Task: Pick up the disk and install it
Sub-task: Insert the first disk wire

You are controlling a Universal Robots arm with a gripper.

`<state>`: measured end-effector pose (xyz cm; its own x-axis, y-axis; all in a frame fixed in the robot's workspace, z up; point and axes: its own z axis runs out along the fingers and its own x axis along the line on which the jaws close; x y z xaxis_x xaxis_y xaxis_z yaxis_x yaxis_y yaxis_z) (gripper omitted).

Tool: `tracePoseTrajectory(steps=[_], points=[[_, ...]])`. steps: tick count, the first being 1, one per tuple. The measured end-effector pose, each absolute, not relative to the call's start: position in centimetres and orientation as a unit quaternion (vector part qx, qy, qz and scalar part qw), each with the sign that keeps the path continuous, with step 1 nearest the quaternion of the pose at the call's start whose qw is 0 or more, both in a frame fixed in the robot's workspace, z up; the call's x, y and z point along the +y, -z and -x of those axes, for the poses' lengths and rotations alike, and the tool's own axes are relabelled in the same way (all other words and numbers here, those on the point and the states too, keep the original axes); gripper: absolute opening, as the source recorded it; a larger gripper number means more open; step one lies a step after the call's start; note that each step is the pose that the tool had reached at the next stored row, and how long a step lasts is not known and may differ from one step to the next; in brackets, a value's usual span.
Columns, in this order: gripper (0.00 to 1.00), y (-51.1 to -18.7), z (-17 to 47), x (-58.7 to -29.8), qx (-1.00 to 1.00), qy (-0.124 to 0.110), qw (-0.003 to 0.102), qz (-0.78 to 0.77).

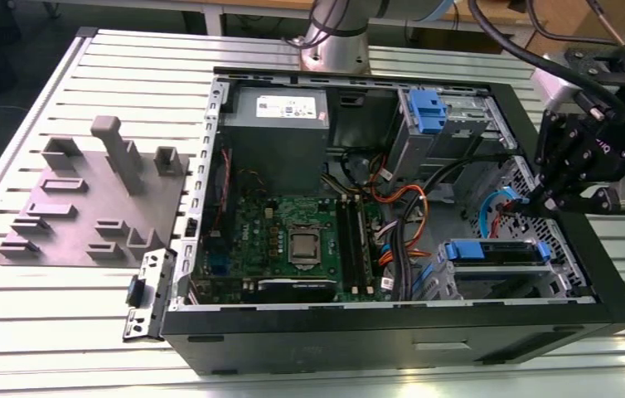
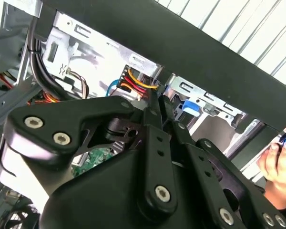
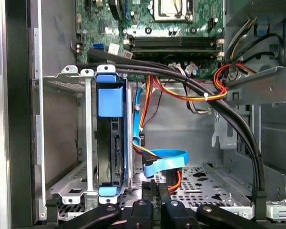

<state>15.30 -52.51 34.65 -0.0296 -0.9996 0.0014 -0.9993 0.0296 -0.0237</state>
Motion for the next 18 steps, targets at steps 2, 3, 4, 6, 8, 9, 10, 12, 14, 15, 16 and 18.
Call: tracePoseTrajectory(steps=[2, 3, 4, 6, 8, 9, 10, 12, 14, 15, 16, 18], points=[[0.16, -34.6, -15.0, -52.6, 0.717, 0.009, 0.008, 0.697], [0.16, -34.6, -14.8, -52.7, 0.717, 0.009, 0.008, 0.697], [0.16, -34.6, -14.6, -52.7, 0.717, 0.01, 0.008, 0.697], [0.16, -34.6, -14.3, -53.0, 0.716, 0.01, 0.008, 0.698], [0.16, -34.6, -14.2, -53.3, 0.716, 0.01, 0.008, 0.698], [0.16, -34.6, -14.2, -53.5, 0.716, 0.01, 0.008, 0.698], [0.16, -34.6, -14.1, -53.7, 0.715, 0.01, 0.008, 0.699], [0.16, -34.5, -14.0, -53.9, 0.715, 0.01, 0.008, 0.699], [0.16, -34.5, -13.7, -54.1, 0.714, 0.012, 0.011, 0.7], [0.16, -34.5, -13.6, -54.1, 0.714, 0.014, 0.013, 0.7], [0.16, -34.5, -13.5, -54.1, 0.714, 0.017, 0.015, 0.7], [0.16, -34.5, -13.4, -54.2, 0.713, 0.021, 0.02, 0.701]])
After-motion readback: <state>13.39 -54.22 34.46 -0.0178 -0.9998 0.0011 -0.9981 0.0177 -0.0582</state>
